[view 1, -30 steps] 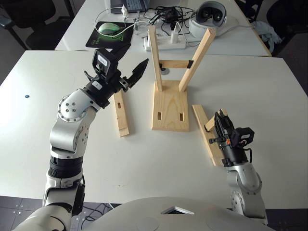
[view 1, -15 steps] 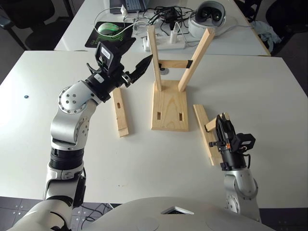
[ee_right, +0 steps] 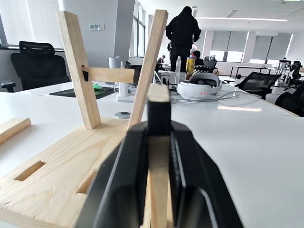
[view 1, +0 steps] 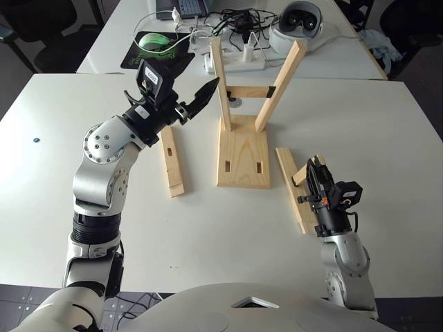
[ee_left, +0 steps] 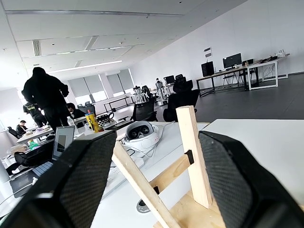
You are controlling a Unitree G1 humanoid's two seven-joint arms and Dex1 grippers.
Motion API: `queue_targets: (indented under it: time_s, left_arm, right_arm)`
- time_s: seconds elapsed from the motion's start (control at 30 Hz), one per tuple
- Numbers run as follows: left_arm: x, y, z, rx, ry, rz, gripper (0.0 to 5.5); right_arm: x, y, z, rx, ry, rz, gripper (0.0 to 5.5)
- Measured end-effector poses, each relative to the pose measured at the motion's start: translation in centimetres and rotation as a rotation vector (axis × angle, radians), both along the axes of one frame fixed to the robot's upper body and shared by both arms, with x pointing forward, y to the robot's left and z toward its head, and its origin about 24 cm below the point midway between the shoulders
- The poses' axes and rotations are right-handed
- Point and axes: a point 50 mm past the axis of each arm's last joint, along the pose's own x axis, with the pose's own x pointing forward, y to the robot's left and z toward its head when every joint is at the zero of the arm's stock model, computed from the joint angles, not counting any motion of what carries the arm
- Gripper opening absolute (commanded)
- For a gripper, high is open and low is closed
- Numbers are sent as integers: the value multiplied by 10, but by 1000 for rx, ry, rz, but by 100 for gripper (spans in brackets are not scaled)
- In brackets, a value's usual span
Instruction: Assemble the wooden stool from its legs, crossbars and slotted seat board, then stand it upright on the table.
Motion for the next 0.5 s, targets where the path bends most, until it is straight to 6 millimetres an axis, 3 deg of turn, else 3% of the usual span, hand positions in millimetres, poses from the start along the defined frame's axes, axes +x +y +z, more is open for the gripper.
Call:
queue_targets:
  time_s: [0.43,0.5]
  left_arm:
    - [0,1,2,-4,-20,21,320]
    - [0,1,2,-5,-24,22,320]
  right_arm:
    - [16,2,5,-8,34,12,41]
    - [17,2,5,-8,36,11,82]
